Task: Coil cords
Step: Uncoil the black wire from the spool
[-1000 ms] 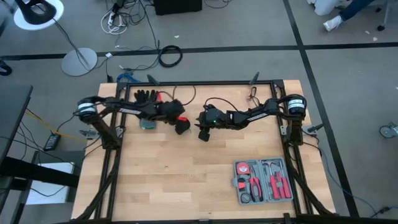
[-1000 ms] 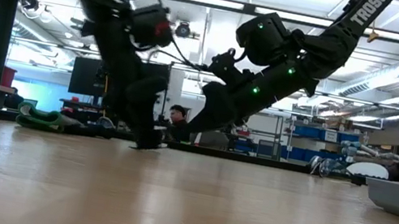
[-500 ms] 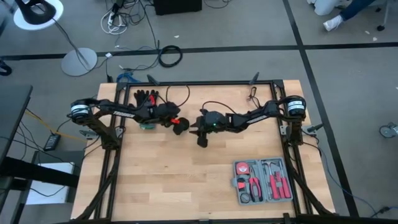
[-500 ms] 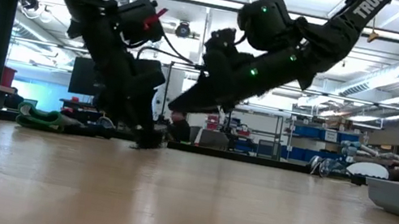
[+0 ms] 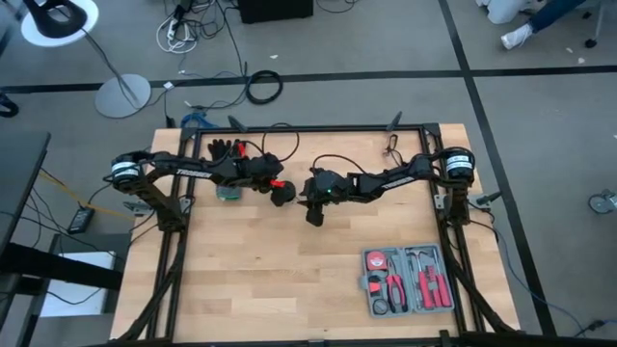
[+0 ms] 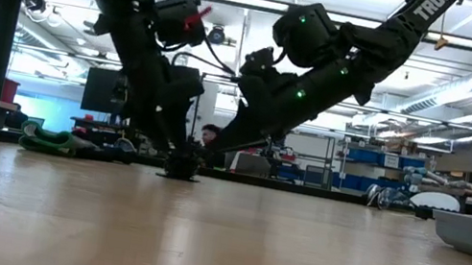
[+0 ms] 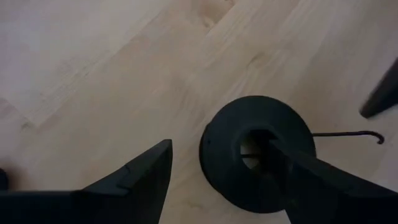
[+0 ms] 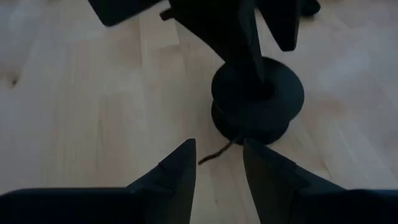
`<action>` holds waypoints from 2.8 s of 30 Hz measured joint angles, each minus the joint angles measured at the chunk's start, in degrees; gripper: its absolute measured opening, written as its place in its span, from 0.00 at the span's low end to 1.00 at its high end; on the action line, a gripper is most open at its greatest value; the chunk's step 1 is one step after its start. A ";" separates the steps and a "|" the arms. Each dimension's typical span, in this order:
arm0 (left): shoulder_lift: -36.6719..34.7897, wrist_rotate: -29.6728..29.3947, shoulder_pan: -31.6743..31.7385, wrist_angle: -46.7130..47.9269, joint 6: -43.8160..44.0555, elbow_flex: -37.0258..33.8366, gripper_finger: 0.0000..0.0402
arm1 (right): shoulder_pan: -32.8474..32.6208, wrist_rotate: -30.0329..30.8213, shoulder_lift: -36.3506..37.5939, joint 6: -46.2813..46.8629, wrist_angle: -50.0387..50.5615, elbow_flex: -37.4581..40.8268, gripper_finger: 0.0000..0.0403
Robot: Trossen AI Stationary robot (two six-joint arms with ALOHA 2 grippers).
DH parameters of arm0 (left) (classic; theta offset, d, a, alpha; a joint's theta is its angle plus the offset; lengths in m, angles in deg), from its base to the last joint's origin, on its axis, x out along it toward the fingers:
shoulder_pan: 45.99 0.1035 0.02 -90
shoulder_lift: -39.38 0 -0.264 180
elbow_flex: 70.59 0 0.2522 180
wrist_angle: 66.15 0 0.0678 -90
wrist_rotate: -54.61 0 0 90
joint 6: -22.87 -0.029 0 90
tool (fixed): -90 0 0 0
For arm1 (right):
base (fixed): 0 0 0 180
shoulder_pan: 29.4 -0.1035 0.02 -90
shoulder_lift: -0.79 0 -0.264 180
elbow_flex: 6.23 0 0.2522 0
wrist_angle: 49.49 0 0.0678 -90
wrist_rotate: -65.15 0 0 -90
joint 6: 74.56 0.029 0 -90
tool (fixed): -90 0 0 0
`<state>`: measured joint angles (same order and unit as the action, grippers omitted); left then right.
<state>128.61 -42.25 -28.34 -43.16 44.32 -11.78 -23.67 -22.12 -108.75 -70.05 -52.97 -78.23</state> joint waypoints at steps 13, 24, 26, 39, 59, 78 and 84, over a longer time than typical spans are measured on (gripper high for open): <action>3.61 0.47 0.02 -2.34 0.35 0.10 0.66 | 0.00 0.22 0.00 4.97 2.06 0.02 0.33; 3.61 0.49 0.02 -2.91 0.85 0.10 0.66 | 3.06 -5.06 0.00 18.95 2.14 0.04 0.33; 3.61 0.49 0.02 -3.21 1.03 0.10 0.66 | 3.82 -7.34 -0.01 21.11 1.99 0.04 0.33; 3.61 0.51 -0.02 -3.61 1.14 0.10 0.66 | 6.04 -11.97 -6.35 22.86 -4.50 -0.02 0.33; 3.61 0.51 -0.02 -3.37 1.14 0.10 0.66 | 9.36 -17.02 -5.55 18.64 -3.38 0.00 0.03; 3.55 0.56 -0.02 -1.57 0.22 0.12 0.66 | 4.22 3.14 16.76 11.54 57.78 0.00 0.00; 3.55 0.53 -0.02 -1.43 0.22 0.17 0.66 | 3.18 13.65 23.05 18.51 90.39 -0.02 0.00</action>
<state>132.15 -41.71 -28.36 -44.59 44.54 -11.62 -20.49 -8.47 -85.70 -51.54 37.42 -78.25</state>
